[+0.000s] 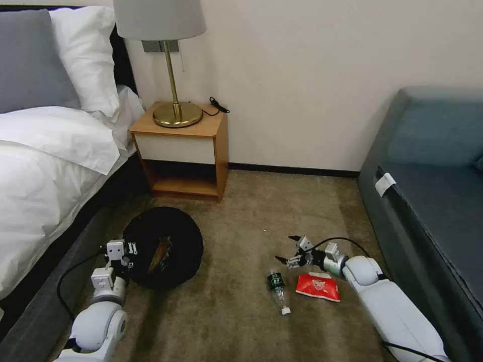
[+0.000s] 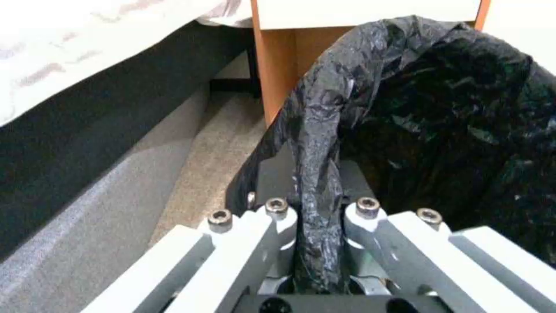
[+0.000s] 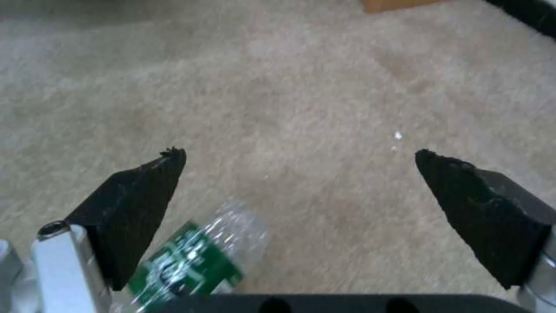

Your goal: Pick up the trash bin, then pick up the garbage on the floor and place it into the trash bin.

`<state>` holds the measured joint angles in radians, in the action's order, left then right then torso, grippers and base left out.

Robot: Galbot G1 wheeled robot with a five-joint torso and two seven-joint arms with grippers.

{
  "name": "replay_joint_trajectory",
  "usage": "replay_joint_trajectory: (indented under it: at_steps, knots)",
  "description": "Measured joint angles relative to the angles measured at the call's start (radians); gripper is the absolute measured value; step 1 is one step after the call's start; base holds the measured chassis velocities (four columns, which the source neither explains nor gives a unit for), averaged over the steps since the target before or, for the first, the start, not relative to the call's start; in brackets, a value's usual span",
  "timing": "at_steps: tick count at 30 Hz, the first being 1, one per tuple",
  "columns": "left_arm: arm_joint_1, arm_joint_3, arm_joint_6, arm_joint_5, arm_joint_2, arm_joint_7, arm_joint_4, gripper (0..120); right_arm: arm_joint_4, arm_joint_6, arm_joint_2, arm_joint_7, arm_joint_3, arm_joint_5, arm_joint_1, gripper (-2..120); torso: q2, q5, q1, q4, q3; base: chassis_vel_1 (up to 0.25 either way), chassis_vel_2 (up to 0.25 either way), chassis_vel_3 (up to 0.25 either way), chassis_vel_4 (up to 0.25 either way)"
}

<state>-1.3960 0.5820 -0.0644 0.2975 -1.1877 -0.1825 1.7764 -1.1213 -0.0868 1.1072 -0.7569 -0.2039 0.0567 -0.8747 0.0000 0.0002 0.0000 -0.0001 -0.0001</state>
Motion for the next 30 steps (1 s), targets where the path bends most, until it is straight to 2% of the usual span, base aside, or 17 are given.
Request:
replay_joint_trajectory:
  at_steps: [16,21,30]
  knots:
    - [-0.005,-0.005,0.025,-0.009,-0.001,0.006,-0.023,4,0.012,0.026,0.023,-0.005,0.028,-0.039,-0.048,100,0.000,-0.0003,0.000,0.0001,0.000,0.000,0.000,0.000,0.000]
    - [-0.007,-0.002,0.048,-0.015,-0.005,0.004,-0.020,4,0.063,0.006,0.067,-0.004,0.045,-0.078,-0.046,100,0.000,-0.0002,0.000,0.0001,0.000,0.000,0.000,0.000,0.000]
    - [-0.009,0.000,0.058,-0.019,-0.007,0.002,-0.022,4,0.099,-0.037,0.093,0.003,0.036,-0.181,-0.047,100,0.000,-0.0003,0.000,0.0002,0.000,0.000,0.000,0.000,0.000]
